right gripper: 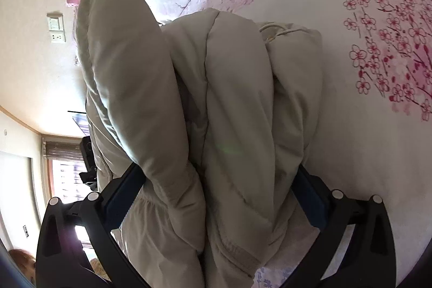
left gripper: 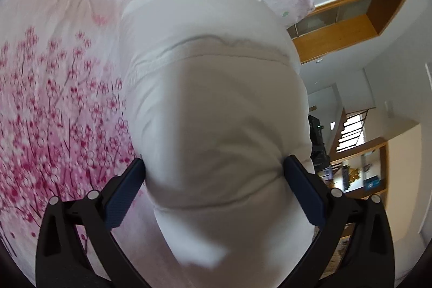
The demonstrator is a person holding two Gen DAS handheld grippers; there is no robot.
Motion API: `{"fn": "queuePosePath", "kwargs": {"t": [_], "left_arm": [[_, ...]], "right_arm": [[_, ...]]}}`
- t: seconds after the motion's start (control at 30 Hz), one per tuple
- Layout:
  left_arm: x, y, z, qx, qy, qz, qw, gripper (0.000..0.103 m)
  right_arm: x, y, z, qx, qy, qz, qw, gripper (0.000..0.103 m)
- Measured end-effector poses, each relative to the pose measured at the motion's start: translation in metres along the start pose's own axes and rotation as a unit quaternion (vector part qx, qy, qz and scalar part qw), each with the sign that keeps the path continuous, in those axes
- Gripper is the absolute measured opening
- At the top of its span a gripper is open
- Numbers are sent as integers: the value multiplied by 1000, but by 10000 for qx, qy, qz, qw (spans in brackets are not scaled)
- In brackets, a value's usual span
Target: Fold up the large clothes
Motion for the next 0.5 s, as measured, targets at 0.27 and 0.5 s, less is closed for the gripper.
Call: {"fn": "queuePosePath", "kwargs": {"t": [0.27,0.5], "left_arm": [[0,7,7,125,-195,239,9994,101],[10,-1,9,-119,-334,324,9988,87]], "right_arm": [[-16,10,-3,203,-65,-448,9988,92],[-9,16,8,189,-467,-1083,9928,62]]}}
Point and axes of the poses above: each gripper's, at about its wrist camera, not at the fingertips, and x roughly against the way its jaws point, y to its left, z to its underside, the point moved 5 cm from there along -x, roughly the way its jaws point, and after that the axes turned 14 degrees about -y, right-handed, at the moved point
